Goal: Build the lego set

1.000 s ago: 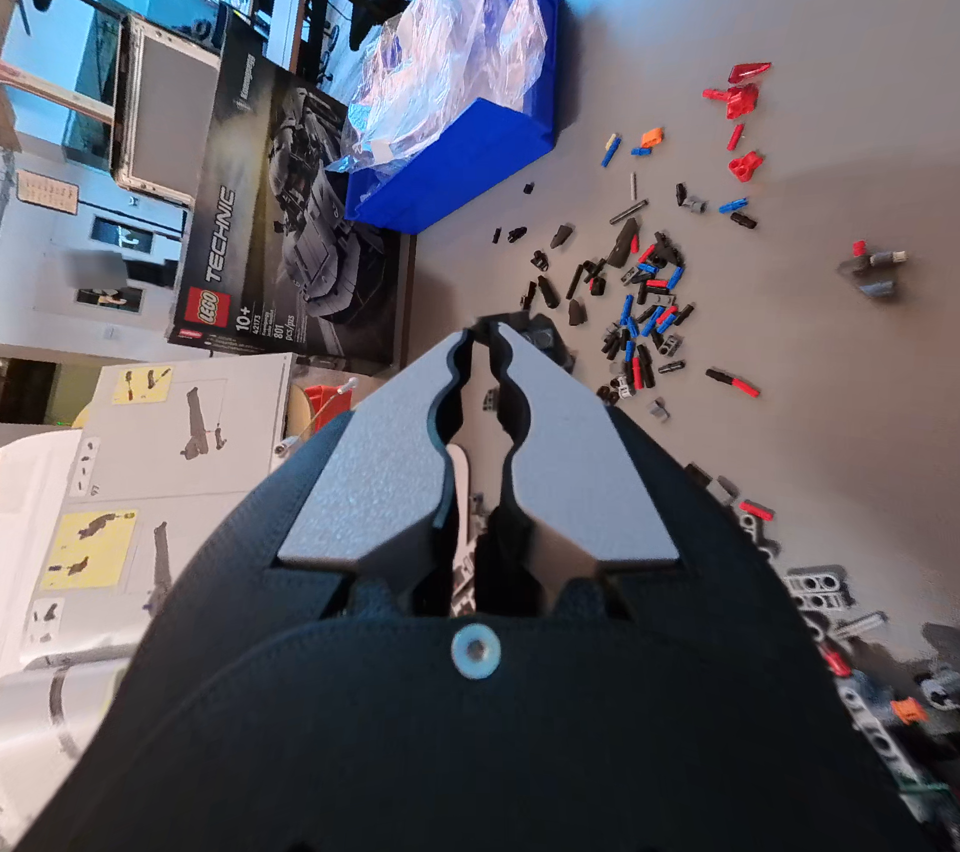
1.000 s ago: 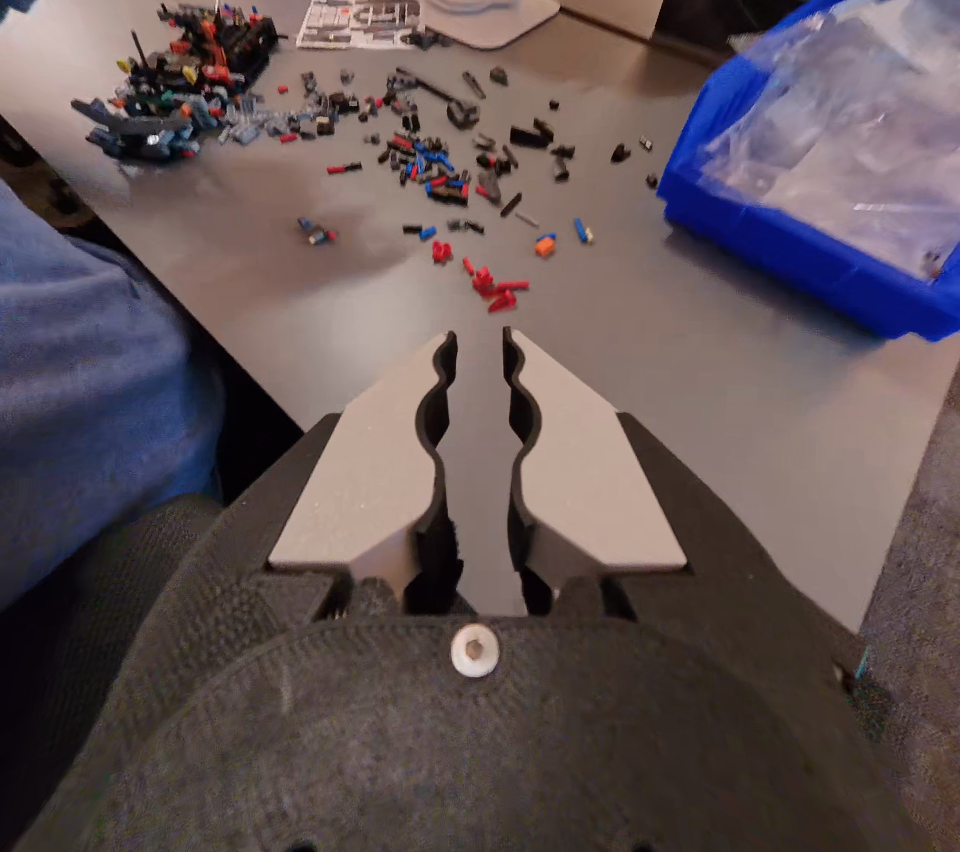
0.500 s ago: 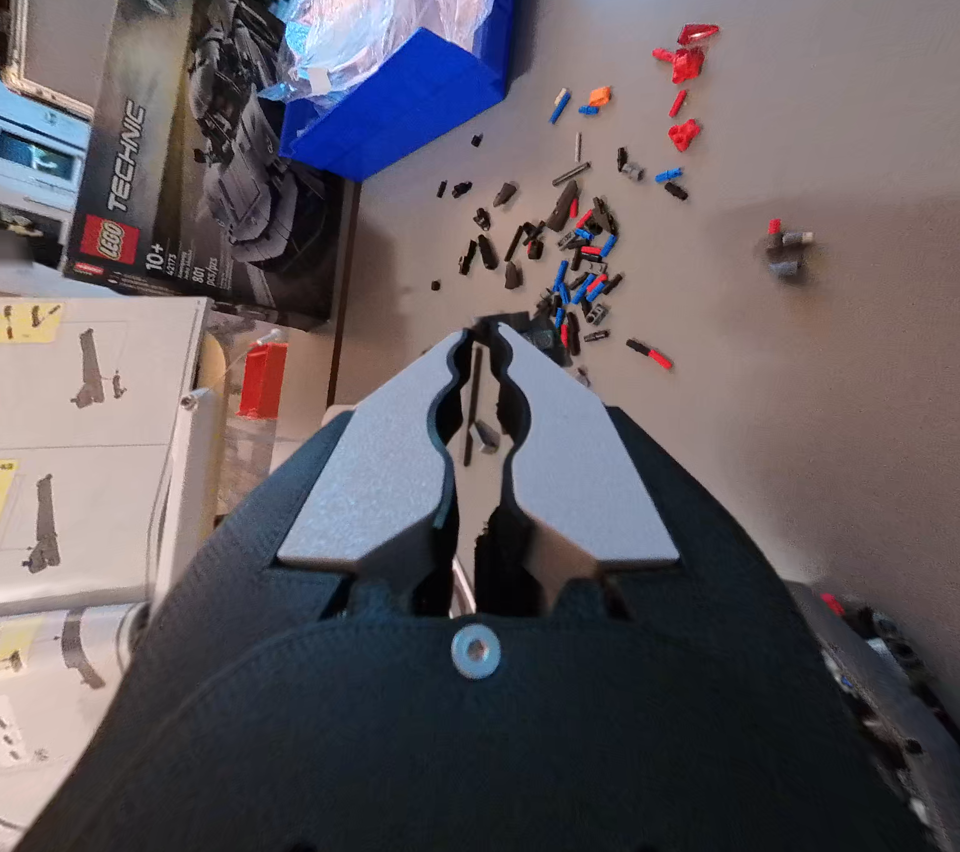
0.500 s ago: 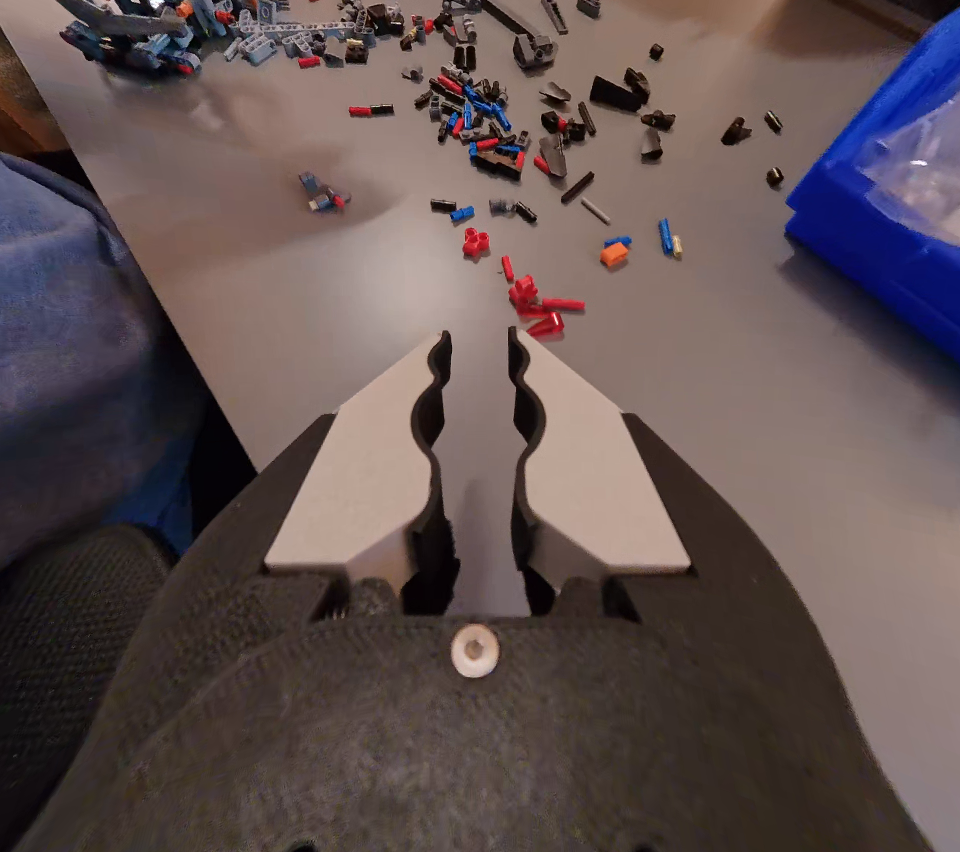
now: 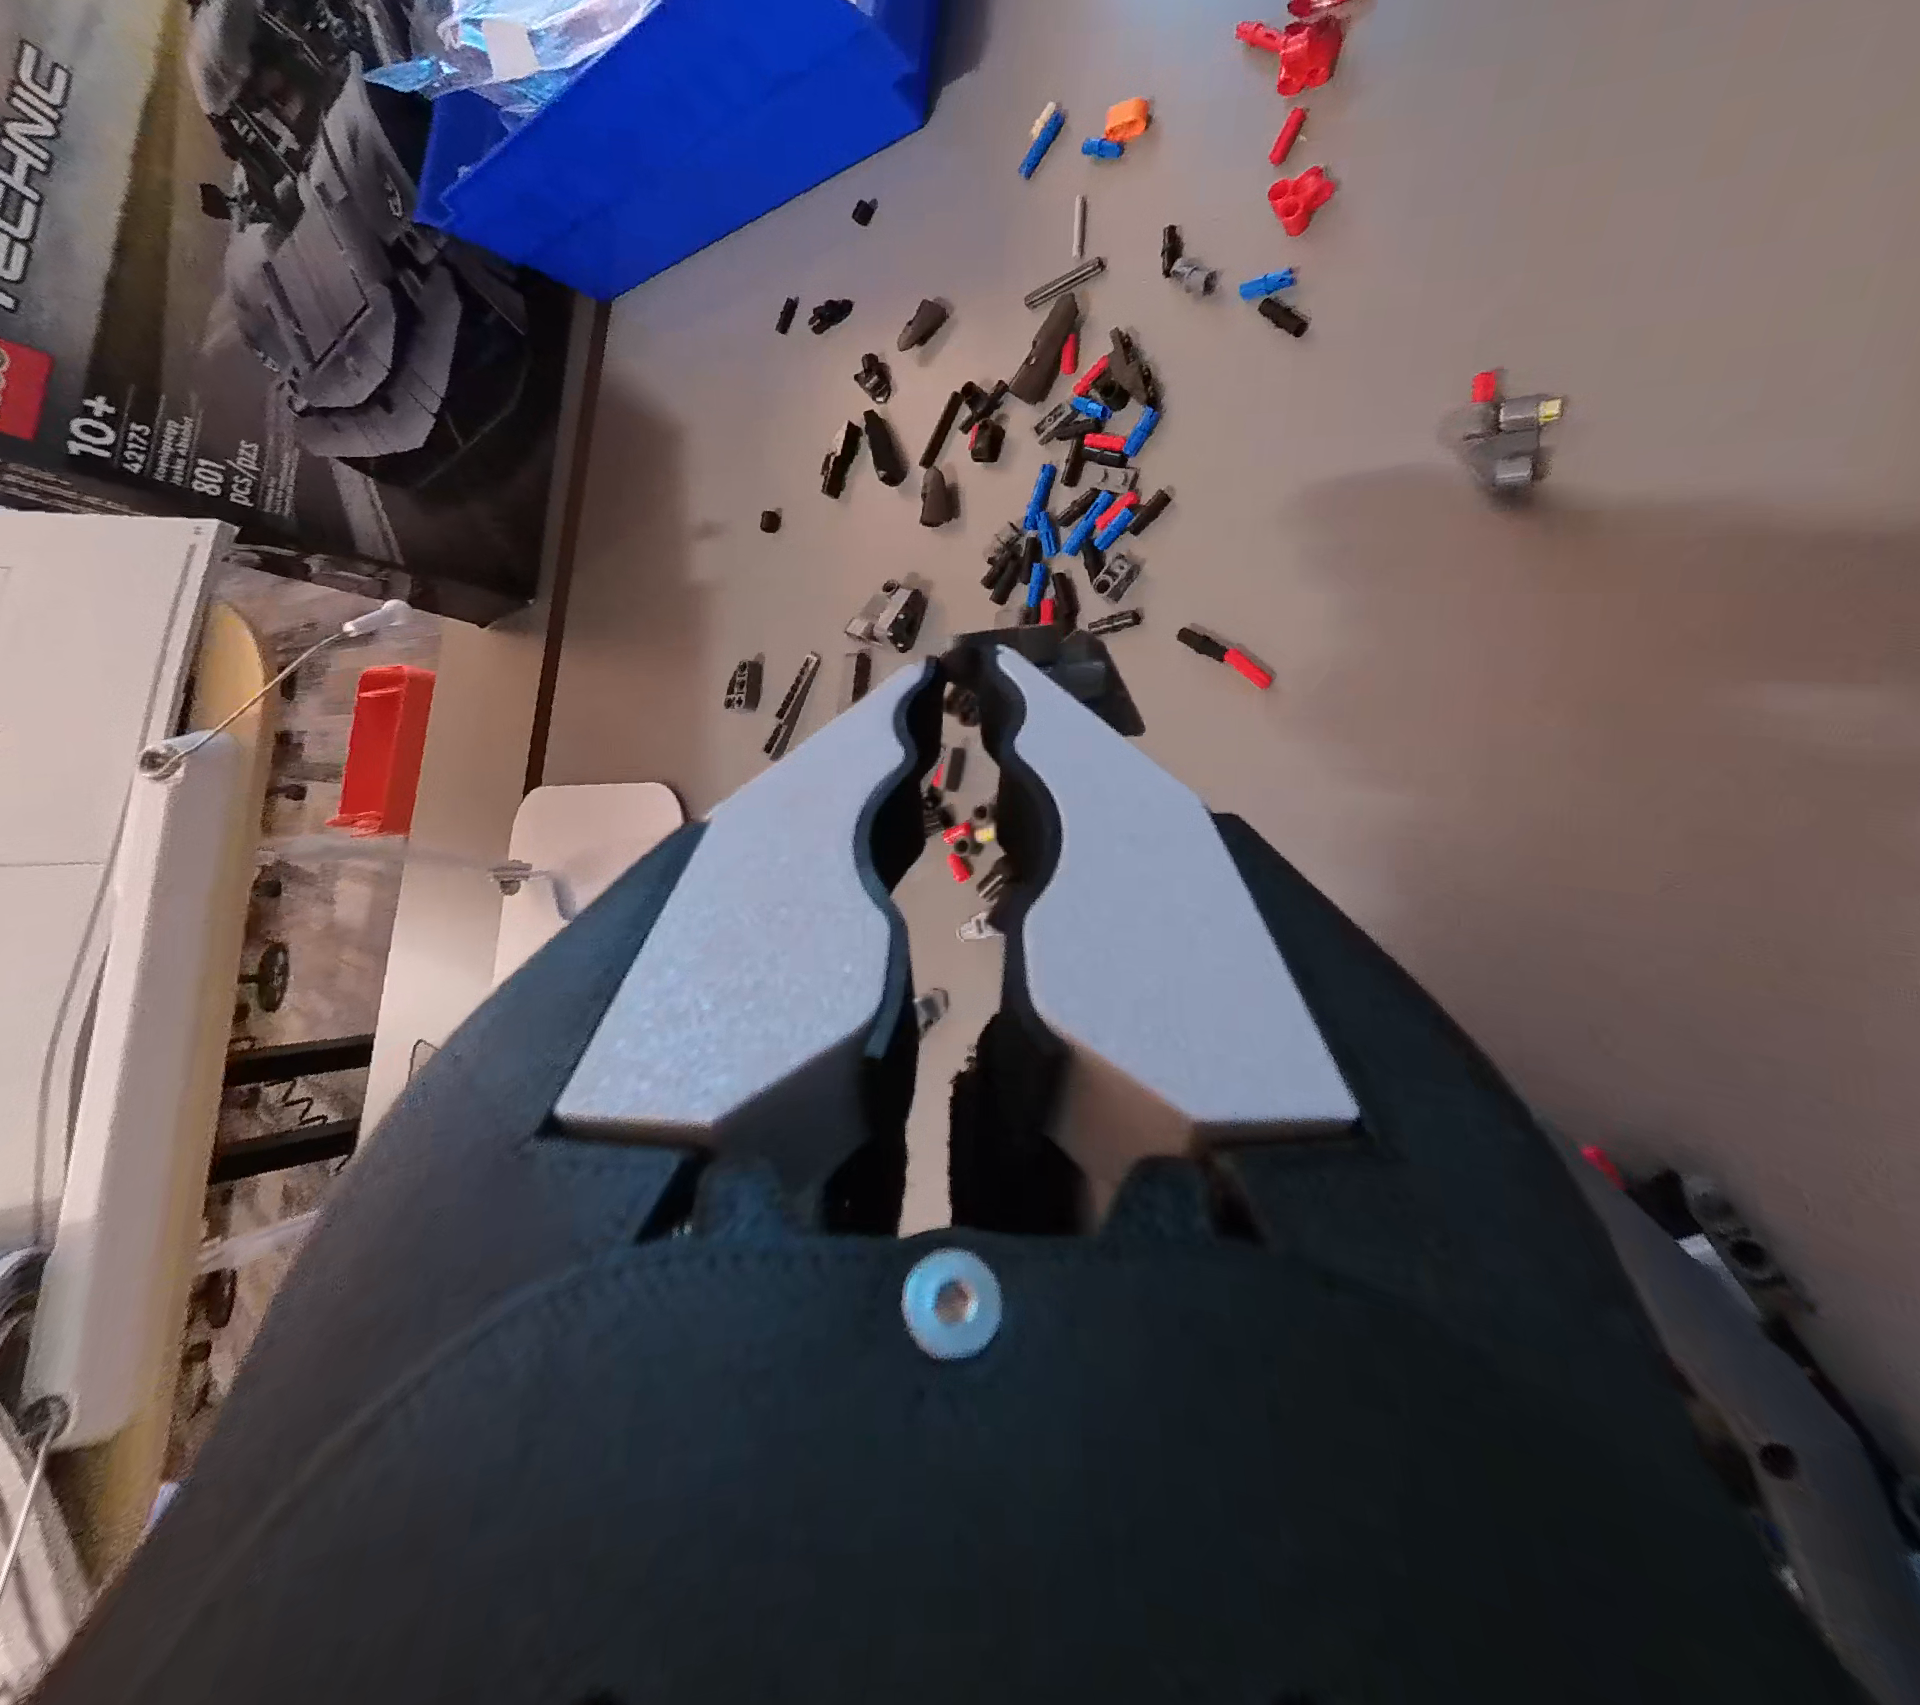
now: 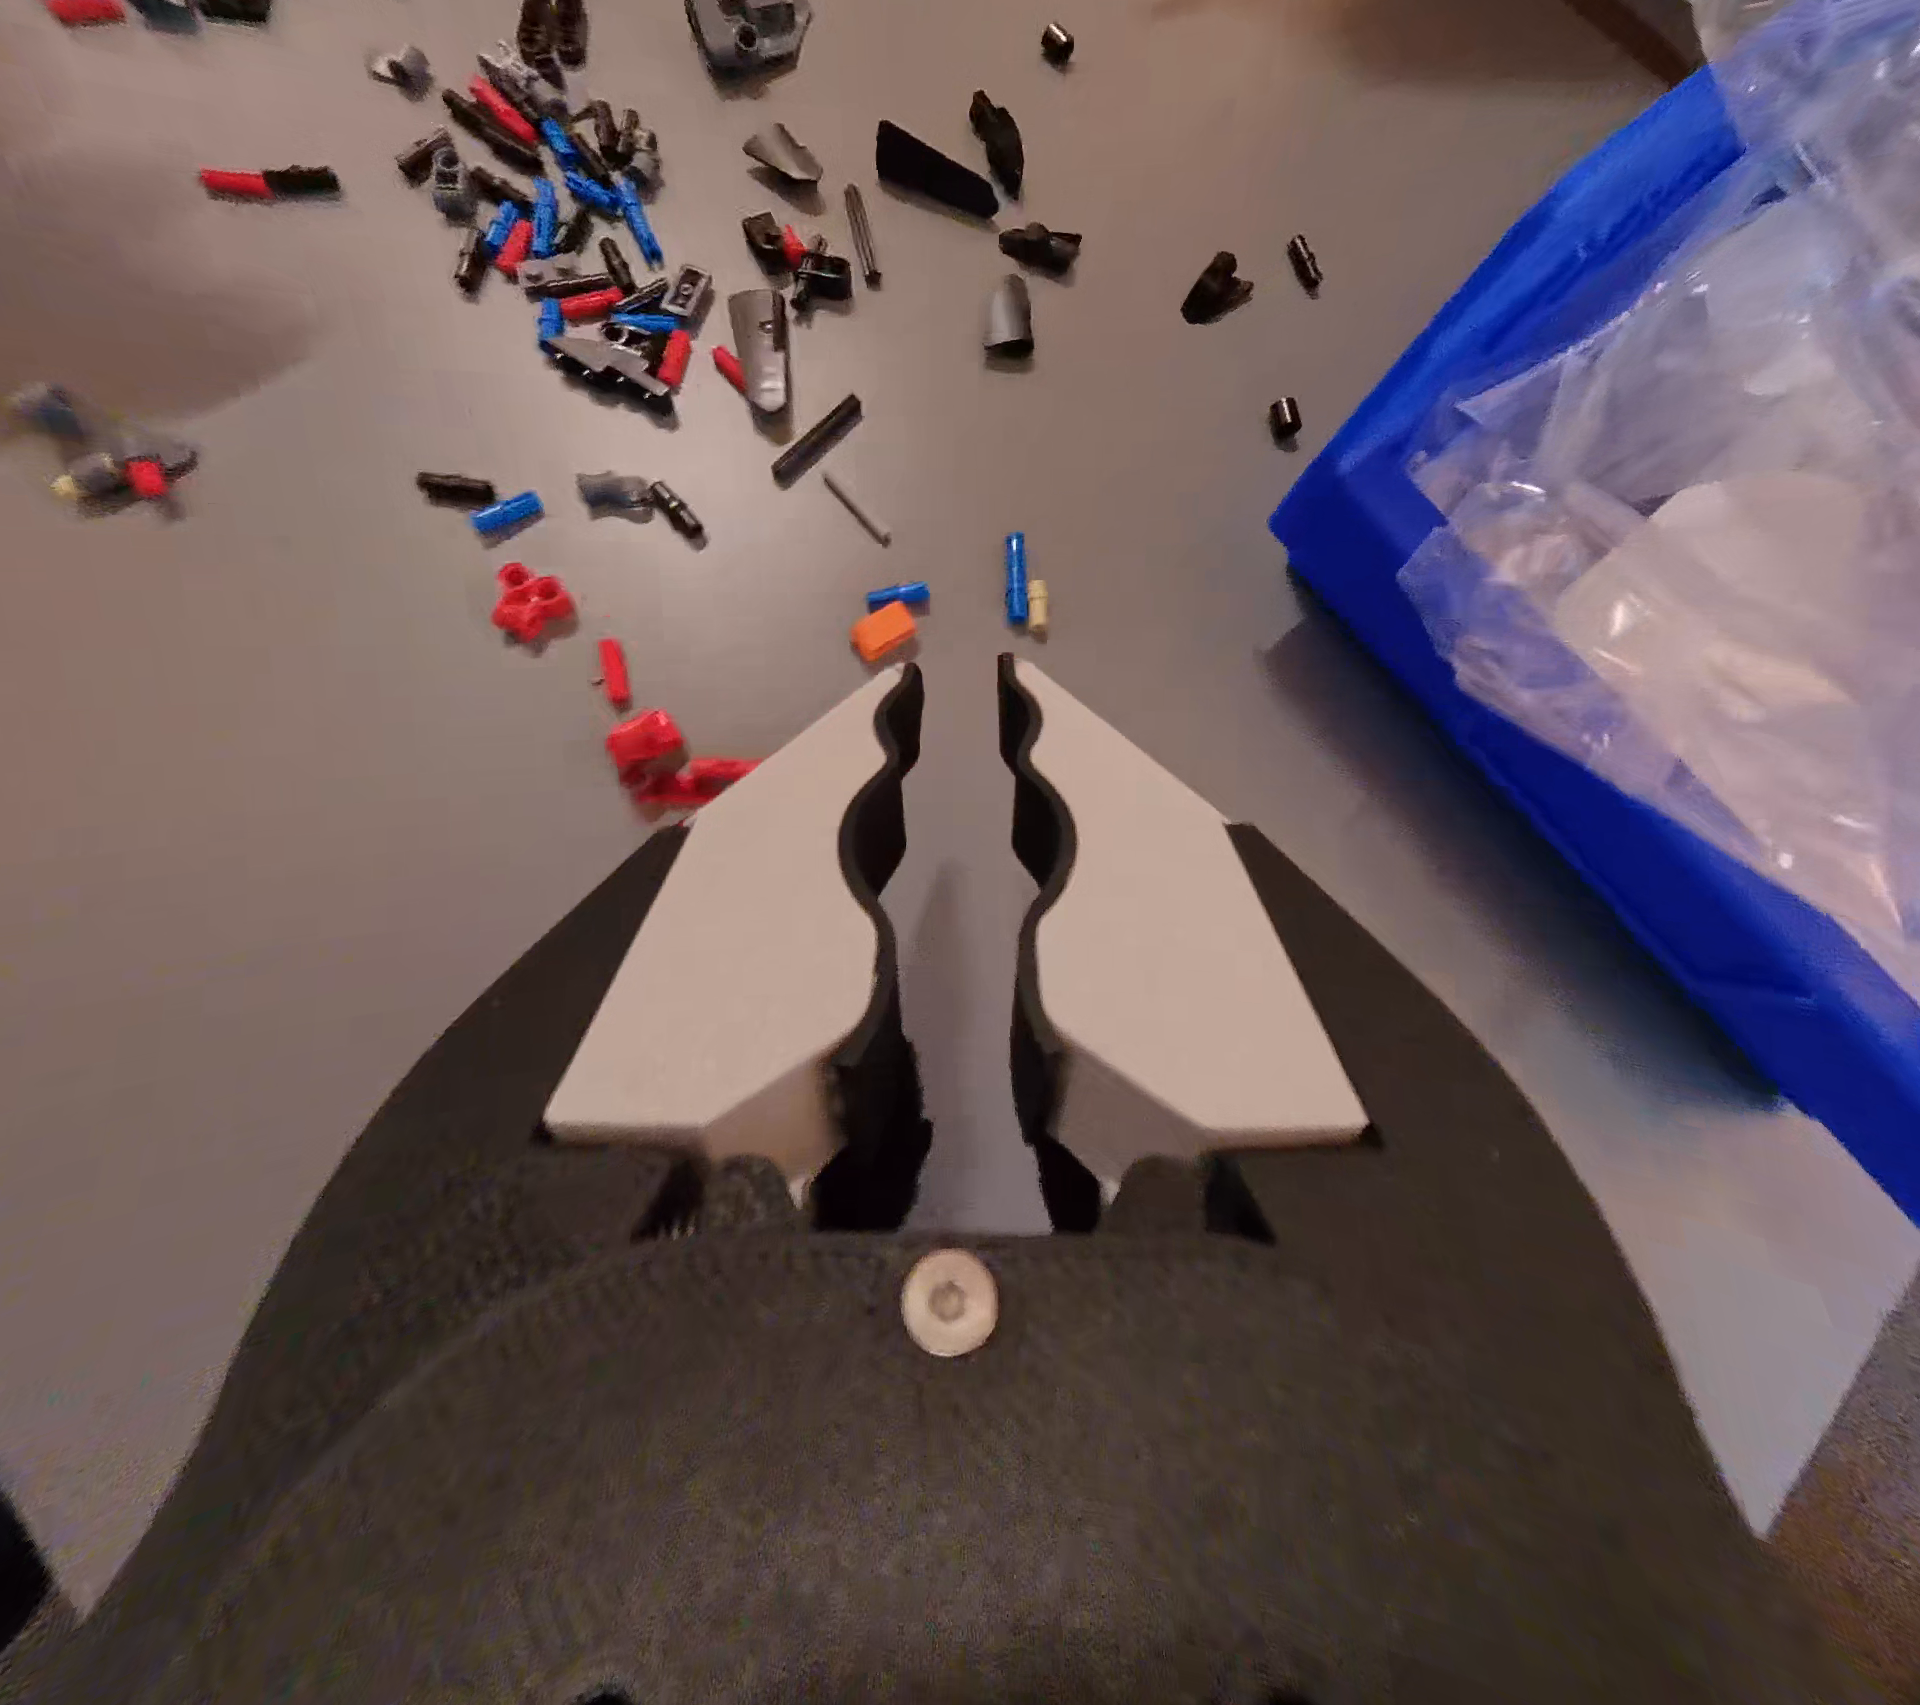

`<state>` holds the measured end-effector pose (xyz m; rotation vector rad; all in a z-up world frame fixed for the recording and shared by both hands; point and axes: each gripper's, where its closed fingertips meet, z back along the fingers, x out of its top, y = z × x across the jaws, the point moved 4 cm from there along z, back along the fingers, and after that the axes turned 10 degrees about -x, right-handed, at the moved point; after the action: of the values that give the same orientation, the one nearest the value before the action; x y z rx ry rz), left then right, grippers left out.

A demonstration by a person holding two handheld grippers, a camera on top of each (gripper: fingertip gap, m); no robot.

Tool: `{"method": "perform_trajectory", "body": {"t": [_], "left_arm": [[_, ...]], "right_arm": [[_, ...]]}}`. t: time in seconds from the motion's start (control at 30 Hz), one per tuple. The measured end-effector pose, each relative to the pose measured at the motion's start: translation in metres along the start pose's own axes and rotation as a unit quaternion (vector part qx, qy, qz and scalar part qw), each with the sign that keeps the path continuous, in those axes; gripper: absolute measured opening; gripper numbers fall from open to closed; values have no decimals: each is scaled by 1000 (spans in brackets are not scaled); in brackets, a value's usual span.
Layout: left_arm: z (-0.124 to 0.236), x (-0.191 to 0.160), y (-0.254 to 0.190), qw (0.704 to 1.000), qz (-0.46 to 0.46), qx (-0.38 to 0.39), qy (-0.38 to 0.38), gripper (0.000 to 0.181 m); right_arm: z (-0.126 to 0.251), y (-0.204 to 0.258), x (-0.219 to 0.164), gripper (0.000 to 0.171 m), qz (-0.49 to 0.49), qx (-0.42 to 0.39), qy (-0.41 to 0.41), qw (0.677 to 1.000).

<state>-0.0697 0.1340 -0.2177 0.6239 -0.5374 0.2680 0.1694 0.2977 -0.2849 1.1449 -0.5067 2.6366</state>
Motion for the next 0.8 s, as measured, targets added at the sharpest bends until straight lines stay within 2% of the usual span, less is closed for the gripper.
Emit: {"method": "perform_trajectory", "body": {"t": [0.17,0.37,0.5,0.6,0.67,0.8], "left_arm": [[-7,-6,0,1000,7,-11,2,4],[-13,-8,7,1000,13,-14,-2,4],[-16,-8,11,1000,13,-16,-4,4],[-19,-9,14,1000,13,-17,-4,4],[-20,-9,16,1000,13,-18,-3,4],[-20,-11,16,1000,15,-19,-5,4]], "right_arm": [[-34,-13,-7,12,-6,29,42,999],[-51,-10,-11,15,-16,66,58,996],[-51,-3,-10,15,-24,85,57,994],[-43,26,3,14,-37,154,34,987],[-39,32,6,10,-22,151,26,988],[-32,13,5,10,1,122,3,993]]}}
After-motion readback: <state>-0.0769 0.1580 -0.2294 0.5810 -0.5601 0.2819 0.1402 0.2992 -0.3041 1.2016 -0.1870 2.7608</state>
